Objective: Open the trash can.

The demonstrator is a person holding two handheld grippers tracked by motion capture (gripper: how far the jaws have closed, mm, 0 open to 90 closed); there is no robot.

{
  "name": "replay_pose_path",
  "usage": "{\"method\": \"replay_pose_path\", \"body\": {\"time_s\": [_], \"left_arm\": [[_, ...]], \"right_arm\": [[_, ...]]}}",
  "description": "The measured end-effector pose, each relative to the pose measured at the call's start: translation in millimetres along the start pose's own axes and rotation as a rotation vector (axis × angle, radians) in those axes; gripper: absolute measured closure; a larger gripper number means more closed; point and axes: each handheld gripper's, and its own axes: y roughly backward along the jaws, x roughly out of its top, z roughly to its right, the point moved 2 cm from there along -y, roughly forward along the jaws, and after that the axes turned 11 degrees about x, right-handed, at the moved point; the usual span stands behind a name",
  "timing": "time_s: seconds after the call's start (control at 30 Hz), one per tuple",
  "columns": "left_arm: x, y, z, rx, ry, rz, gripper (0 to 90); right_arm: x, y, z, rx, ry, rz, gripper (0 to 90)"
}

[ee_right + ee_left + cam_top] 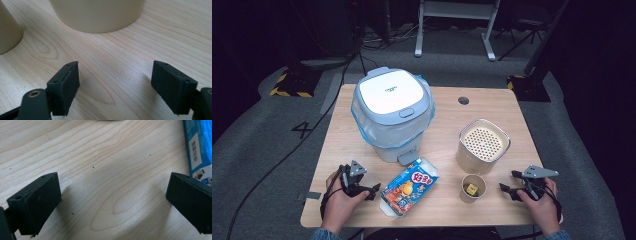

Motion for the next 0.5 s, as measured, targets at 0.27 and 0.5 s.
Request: {"method": "replay_pose_path", "body": {"time_s": [0.27,0.5], "left_arm": [[-0.8,19.5,-11.3,0.022,0.014,-0.078,39.5],[0.9,34.1,-22.3,-0.062,0.036,-0.04,46.4]], "right_arm": [[0.1,-0.1,0.5,0.004,0.004,0.0,22.8],[0.6,-0.3,2.3,0.017,0.017,-0.003,22.5]]}}
